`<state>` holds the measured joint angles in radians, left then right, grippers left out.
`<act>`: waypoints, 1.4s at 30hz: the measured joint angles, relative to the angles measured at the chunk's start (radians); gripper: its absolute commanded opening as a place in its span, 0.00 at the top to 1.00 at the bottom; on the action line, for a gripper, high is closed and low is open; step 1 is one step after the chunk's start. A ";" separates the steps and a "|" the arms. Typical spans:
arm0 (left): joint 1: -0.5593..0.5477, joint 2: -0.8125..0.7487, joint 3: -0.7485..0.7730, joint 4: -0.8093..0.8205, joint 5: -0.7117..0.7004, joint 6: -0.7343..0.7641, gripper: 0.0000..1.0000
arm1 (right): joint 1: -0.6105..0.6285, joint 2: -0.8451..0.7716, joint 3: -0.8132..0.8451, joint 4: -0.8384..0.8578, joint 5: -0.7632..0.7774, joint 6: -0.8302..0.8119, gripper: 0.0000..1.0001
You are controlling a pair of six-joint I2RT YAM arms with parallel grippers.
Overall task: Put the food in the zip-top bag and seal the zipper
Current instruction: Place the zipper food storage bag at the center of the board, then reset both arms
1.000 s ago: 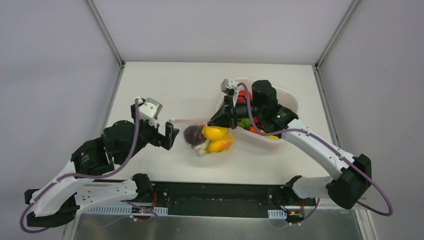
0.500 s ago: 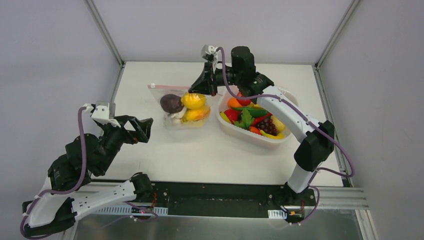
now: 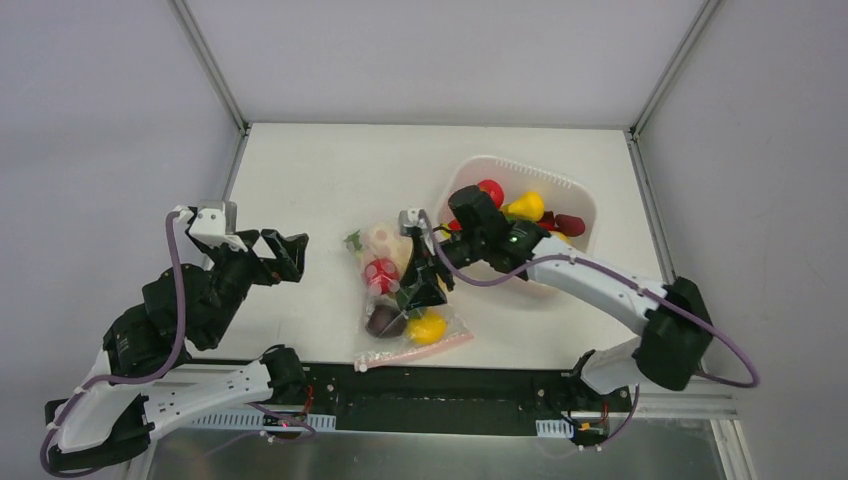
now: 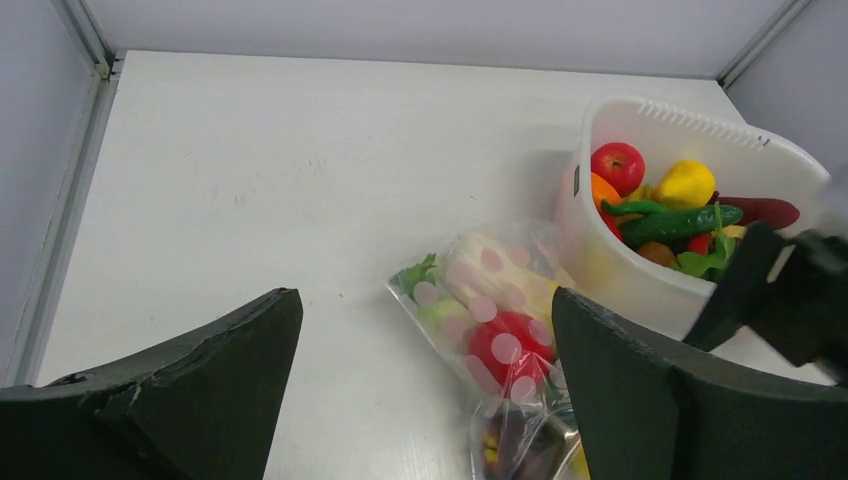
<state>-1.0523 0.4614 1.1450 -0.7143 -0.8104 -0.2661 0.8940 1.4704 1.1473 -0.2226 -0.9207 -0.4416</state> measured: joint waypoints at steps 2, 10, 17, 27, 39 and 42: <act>0.000 0.010 0.000 0.000 -0.002 -0.004 0.01 | -0.006 -0.110 -0.036 0.058 0.016 0.042 0.37; 0.000 0.108 -0.027 -0.001 0.024 -0.024 0.01 | -0.006 -0.463 -0.183 0.243 0.382 0.222 0.18; 0.124 0.322 -0.025 -0.010 0.151 -0.038 0.01 | -0.042 -0.520 -0.263 0.196 0.865 0.324 0.04; 0.526 0.238 -0.082 -0.021 0.356 -0.154 0.01 | -0.540 -0.592 -0.270 0.066 1.036 0.541 0.00; 0.531 0.177 -0.132 -0.166 0.142 -0.406 0.01 | -0.655 -0.647 -0.330 0.002 0.978 0.708 0.00; 0.531 0.195 -0.132 -0.210 0.083 -0.445 0.01 | -0.655 -0.656 -0.358 -0.002 0.978 0.731 0.00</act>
<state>-0.5217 0.6563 1.0134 -0.9245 -0.7277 -0.7113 0.2390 0.8146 0.7895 -0.2241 0.0578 0.2893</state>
